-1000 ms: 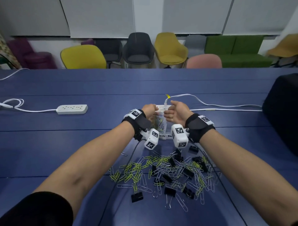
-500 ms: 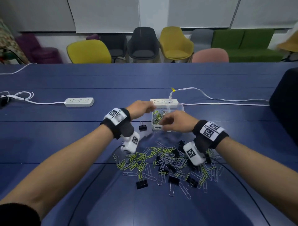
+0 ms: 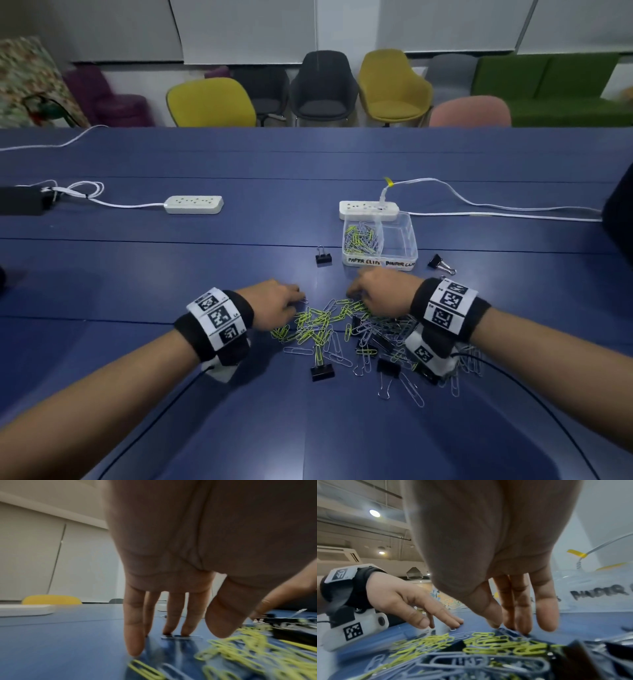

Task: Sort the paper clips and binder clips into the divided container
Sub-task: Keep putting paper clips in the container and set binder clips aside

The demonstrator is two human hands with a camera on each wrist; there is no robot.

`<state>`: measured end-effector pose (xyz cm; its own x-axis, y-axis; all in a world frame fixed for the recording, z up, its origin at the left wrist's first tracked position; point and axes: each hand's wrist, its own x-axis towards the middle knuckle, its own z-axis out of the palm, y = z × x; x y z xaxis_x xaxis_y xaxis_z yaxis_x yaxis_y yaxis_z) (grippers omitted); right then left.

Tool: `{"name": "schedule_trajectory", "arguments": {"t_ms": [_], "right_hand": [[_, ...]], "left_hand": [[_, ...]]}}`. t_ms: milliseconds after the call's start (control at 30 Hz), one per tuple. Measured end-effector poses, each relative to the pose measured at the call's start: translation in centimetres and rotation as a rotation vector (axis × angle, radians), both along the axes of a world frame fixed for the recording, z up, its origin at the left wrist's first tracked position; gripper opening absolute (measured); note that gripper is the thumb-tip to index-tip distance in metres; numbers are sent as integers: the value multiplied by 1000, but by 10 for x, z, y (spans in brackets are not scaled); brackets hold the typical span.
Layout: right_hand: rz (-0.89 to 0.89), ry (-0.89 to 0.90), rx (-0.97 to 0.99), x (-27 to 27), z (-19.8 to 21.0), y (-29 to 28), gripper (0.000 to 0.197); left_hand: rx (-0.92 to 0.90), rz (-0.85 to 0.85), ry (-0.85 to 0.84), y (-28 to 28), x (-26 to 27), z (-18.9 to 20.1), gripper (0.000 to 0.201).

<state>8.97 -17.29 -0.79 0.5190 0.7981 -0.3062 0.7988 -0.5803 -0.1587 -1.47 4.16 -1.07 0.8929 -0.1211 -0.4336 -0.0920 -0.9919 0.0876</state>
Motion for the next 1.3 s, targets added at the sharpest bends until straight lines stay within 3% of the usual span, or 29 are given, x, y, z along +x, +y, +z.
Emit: {"name": "schedule_trajectory", "arguments": {"t_ms": [100,267,467,633,767,933,1100,1300], "right_hand": [[69,103,-5,-6,4,1,41],[35,72,2,10,21,-16,51],[36,82,-104,13,10,-26,57],[20,34,-44,9,6,-21,37],[-20,-35,-14,6,4,-20,23],[-12,-82,-30,9,3,-22,7],[-86,19,95,12,6,-29,8],[-186,159,282,22,19,-40,12]], "left_hand": [[-2,-1,-35,-14,-3,-8,44],[-101,12,-92,-33,-2,-9,63],[-188,43,-167,-51,6,-10,42],[-238,79,-172,-57,9,-13,27],[-247,94,-184,-52,12,-10,26],[-191,54,-217,-58,10,-10,44],[-227,78,-192,-58,15,-12,28],[-237,71,-173,-51,20,-11,26]]}}
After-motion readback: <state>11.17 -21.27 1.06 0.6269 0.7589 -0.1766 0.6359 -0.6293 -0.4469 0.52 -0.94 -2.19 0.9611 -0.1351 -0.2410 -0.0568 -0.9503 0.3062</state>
